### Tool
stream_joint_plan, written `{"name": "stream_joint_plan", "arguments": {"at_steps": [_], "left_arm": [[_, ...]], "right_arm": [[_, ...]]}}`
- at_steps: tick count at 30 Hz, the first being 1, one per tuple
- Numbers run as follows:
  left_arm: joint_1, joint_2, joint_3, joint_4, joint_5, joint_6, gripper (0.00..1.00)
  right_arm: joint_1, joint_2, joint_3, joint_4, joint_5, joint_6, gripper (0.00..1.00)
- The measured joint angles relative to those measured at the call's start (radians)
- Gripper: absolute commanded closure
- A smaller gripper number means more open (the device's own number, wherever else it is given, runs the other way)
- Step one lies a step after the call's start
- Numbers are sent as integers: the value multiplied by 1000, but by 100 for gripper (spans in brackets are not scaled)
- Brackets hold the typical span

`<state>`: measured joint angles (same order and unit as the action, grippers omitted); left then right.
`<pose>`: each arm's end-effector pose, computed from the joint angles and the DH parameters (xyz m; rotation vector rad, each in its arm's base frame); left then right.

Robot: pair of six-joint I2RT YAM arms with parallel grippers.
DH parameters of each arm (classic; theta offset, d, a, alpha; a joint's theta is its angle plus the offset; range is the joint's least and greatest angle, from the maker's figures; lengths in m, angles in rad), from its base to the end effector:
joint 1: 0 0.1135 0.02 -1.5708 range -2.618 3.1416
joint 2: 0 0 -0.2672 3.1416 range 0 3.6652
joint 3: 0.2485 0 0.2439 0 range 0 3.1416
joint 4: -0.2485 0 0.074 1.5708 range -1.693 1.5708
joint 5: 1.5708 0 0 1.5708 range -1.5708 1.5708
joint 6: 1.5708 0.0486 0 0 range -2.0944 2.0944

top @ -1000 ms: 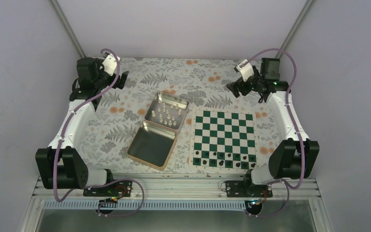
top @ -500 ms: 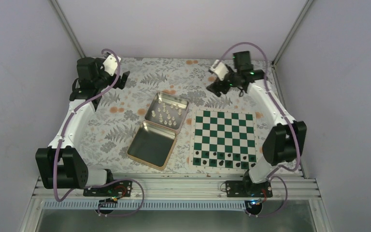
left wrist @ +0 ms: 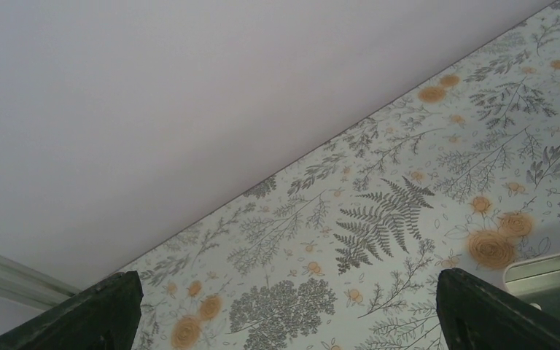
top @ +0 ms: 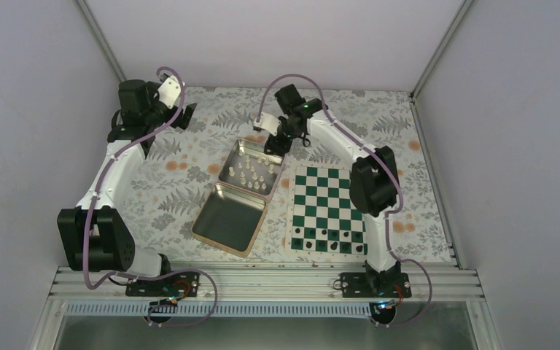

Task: Set up the chess pieces on the board
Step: Pick up the chess piece from the storage box.

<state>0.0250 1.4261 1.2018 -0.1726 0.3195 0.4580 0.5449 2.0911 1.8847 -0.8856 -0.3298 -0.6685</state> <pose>0.3364 -0.0069 0.3374 0.6184 1.8457 0.0051 0.3782 0.2476 0.2491 -1.5802 2.0903 0.3954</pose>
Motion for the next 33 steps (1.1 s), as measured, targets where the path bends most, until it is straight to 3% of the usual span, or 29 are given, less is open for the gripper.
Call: {"name": "stream_joint_plan", "arguments": {"at_steps": [13, 33], "left_arm": [[0, 19, 1, 0, 10, 2, 0], [0, 24, 1, -1, 35, 2, 0]], "right_arm": [[45, 63, 11, -77, 106, 10, 42], [70, 115, -3, -80, 108, 19, 54]]}}
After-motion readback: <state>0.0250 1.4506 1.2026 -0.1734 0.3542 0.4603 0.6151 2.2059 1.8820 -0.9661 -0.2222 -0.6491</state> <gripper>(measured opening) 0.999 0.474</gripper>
